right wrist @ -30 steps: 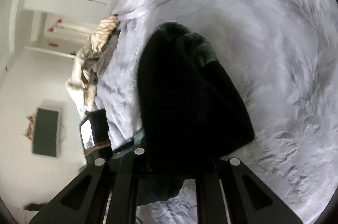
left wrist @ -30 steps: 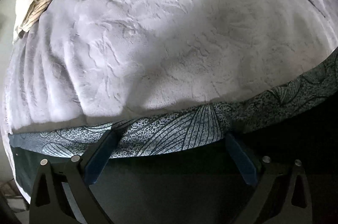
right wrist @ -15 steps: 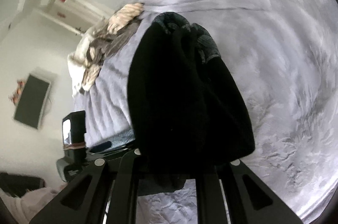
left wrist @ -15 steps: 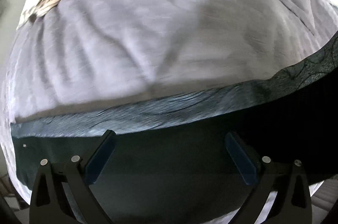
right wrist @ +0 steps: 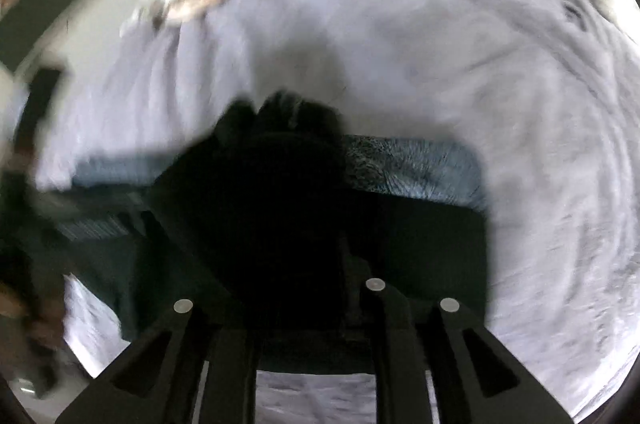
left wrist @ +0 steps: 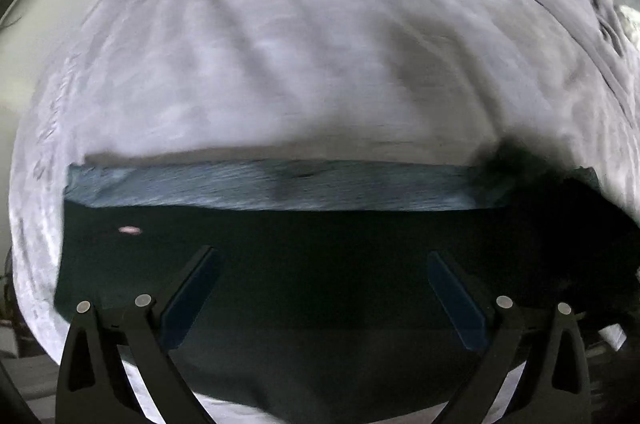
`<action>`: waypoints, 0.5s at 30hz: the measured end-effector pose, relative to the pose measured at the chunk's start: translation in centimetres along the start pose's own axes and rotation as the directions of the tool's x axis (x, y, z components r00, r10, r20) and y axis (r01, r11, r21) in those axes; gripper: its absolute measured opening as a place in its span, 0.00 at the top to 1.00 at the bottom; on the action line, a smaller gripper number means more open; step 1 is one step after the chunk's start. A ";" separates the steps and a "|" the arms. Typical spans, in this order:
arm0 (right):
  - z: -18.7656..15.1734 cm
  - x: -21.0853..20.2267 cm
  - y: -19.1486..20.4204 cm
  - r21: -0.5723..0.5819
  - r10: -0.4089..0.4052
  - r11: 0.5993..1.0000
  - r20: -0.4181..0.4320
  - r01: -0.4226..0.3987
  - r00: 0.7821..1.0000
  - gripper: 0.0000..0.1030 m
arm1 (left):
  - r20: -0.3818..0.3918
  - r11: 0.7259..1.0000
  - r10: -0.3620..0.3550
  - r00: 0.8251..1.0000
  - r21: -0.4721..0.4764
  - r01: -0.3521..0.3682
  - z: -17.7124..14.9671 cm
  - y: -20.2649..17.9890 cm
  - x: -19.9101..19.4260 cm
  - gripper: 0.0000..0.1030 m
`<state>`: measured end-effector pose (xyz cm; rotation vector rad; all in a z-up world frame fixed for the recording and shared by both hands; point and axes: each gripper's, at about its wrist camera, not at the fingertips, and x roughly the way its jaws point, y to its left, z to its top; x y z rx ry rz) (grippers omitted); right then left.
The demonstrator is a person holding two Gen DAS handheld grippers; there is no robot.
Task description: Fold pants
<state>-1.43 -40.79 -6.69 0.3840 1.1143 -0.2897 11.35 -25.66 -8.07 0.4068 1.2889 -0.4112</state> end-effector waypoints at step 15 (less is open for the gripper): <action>-7.1 -3.2 -3.2 0.437 0.294 0.859 0.008 -0.268 0.956 0.43 | -0.070 0.948 -0.310 0.948 0.056 0.314 -0.7 1.6 -0.5 0.03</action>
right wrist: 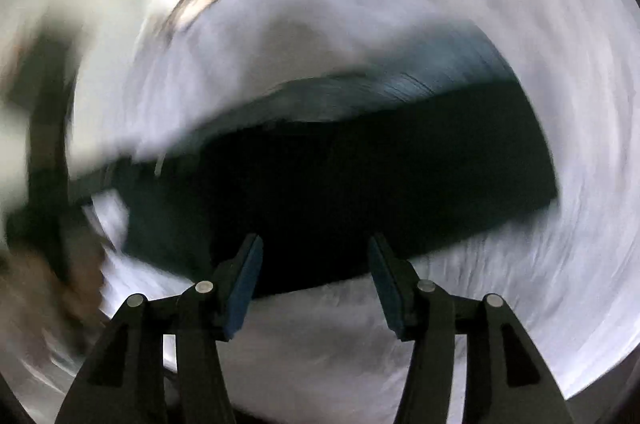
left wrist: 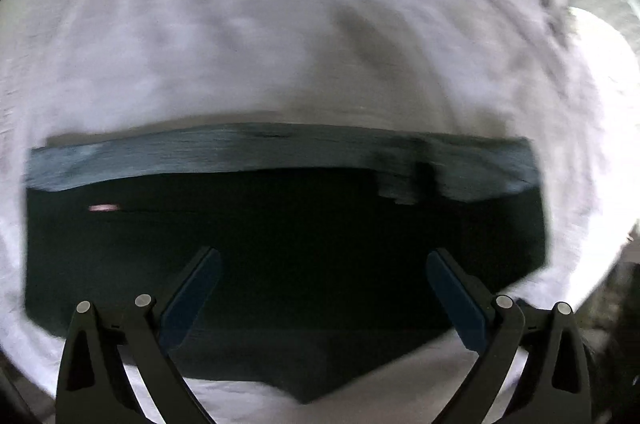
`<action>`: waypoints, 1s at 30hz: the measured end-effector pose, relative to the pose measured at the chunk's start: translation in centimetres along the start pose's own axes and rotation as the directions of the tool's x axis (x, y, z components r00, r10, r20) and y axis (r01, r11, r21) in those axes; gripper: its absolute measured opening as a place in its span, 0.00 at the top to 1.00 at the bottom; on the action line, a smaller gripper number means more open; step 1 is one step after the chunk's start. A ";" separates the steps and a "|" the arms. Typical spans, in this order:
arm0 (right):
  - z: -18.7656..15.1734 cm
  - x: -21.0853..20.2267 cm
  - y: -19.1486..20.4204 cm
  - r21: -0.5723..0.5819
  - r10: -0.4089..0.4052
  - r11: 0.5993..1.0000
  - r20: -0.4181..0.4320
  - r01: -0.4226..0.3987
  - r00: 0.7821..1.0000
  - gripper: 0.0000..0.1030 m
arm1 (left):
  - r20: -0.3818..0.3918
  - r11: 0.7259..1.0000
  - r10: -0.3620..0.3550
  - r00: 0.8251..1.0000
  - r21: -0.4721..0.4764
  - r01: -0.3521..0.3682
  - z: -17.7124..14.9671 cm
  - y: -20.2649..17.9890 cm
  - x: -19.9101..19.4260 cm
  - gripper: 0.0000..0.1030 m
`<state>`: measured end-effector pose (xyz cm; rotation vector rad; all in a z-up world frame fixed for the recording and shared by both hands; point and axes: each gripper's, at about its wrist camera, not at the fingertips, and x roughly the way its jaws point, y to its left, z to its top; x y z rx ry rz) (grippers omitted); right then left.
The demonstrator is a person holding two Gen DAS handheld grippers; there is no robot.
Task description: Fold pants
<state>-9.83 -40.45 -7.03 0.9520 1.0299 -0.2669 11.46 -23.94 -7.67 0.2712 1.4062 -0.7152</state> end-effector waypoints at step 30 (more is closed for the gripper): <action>4.9 -3.8 -3.8 -0.060 0.246 0.967 -0.052 -0.249 0.968 0.42 | -0.137 0.999 -0.012 0.990 0.049 0.019 -2.7 -5.6 5.9 0.67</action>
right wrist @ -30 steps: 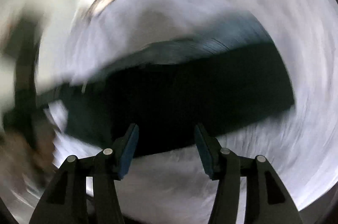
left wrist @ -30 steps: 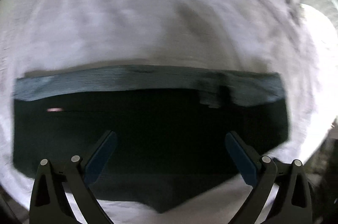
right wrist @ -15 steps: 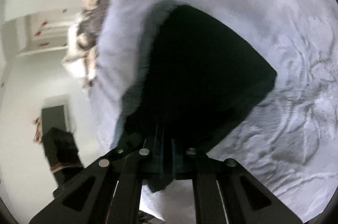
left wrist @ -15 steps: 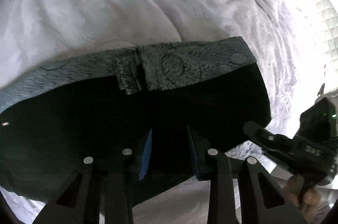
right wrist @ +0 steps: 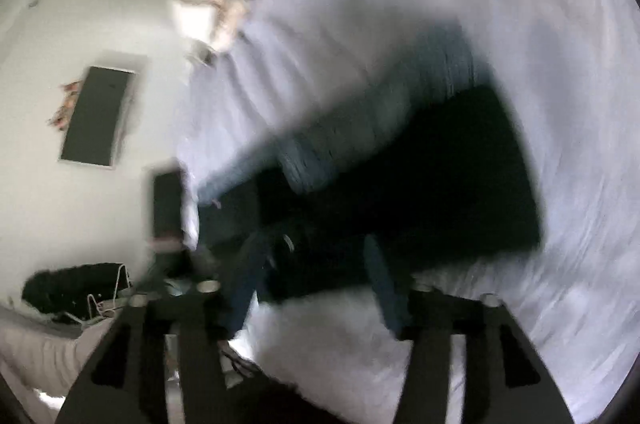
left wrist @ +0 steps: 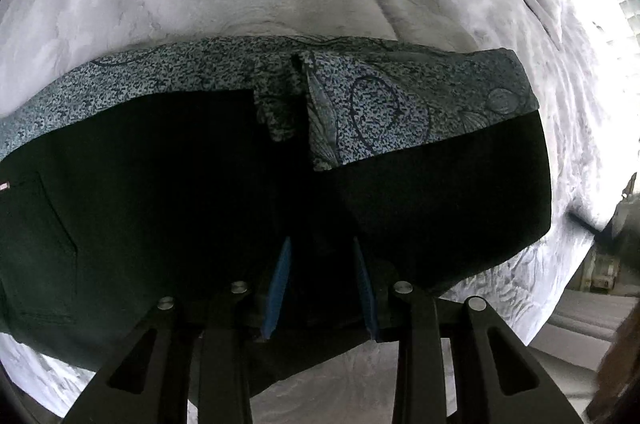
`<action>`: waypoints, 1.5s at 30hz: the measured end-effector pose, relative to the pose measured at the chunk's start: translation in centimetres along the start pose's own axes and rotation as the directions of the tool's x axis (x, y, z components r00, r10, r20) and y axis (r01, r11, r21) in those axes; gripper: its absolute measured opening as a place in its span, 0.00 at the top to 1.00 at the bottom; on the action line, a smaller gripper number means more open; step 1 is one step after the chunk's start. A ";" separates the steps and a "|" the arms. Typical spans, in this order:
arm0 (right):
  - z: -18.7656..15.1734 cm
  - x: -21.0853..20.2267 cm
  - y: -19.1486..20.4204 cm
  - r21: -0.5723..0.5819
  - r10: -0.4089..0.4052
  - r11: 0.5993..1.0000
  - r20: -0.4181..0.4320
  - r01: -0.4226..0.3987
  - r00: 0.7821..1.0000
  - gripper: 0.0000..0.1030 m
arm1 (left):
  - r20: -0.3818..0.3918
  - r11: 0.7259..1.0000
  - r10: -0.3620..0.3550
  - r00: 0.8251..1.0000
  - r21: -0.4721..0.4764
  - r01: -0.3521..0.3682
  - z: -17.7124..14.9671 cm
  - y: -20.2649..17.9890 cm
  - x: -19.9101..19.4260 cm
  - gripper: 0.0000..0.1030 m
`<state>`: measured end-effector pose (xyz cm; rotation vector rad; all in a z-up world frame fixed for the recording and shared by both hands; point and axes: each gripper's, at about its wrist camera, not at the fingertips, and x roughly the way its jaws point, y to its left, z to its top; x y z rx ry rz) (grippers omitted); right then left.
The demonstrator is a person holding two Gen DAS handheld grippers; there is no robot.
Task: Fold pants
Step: 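Lower the folded end onto the trousers with the right gripper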
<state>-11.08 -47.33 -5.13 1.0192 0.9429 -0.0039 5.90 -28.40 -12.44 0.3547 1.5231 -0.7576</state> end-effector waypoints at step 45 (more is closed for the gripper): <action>4.7 17.5 6.6 -0.274 -0.354 0.918 -0.246 0.286 0.902 0.95 | 0.141 0.980 -0.076 0.987 -0.174 0.100 -4.0 3.9 -1.4 0.67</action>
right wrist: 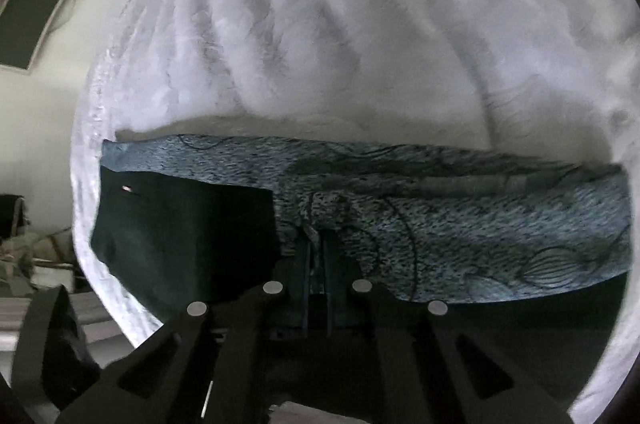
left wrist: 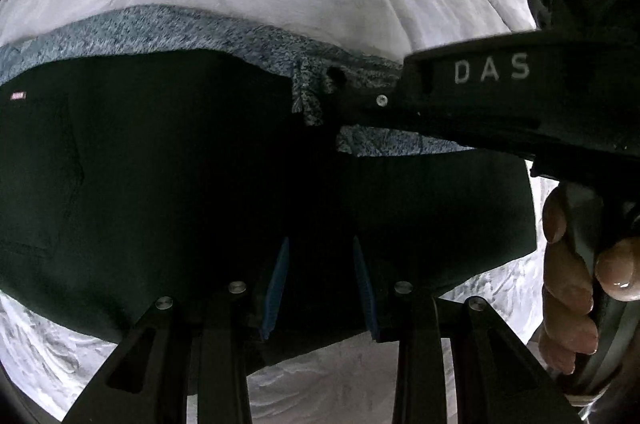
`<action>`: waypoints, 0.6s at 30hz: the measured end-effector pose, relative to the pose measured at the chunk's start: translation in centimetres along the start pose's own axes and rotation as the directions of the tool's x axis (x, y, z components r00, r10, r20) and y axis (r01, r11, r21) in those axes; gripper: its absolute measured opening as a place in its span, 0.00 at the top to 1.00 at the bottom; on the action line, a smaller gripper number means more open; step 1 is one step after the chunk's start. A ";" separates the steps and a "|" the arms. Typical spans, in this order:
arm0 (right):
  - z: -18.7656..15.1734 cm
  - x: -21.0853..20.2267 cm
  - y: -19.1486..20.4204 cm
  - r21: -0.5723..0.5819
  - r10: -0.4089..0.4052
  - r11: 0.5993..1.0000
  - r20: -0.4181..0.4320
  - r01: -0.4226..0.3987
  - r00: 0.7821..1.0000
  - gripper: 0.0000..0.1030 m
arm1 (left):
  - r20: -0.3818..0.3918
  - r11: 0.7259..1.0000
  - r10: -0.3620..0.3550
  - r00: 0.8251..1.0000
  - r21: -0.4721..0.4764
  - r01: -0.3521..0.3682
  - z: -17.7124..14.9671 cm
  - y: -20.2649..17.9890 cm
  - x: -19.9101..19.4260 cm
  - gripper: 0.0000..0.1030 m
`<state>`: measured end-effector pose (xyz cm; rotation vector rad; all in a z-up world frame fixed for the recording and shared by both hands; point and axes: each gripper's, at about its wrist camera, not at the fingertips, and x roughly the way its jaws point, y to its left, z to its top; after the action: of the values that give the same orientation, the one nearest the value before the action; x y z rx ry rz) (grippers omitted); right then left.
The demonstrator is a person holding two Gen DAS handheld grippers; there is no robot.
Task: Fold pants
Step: 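Lower the folded end onto the trousers with the right gripper, then open both grippers and release the folded trousers flat on the quilt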
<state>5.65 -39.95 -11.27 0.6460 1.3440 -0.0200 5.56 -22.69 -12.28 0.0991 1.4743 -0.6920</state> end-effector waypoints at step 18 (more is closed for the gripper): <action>-6.8 -8.8 -7.7 0.212 -0.118 0.974 0.166 0.081 0.979 0.81 | 0.036 0.980 0.163 0.986 0.108 -0.166 2.6 -2.5 -2.6 0.38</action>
<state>-5.54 -46.37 -7.08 0.7311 1.2085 -0.2944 6.82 -24.95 -8.66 0.2932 1.3841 -0.6370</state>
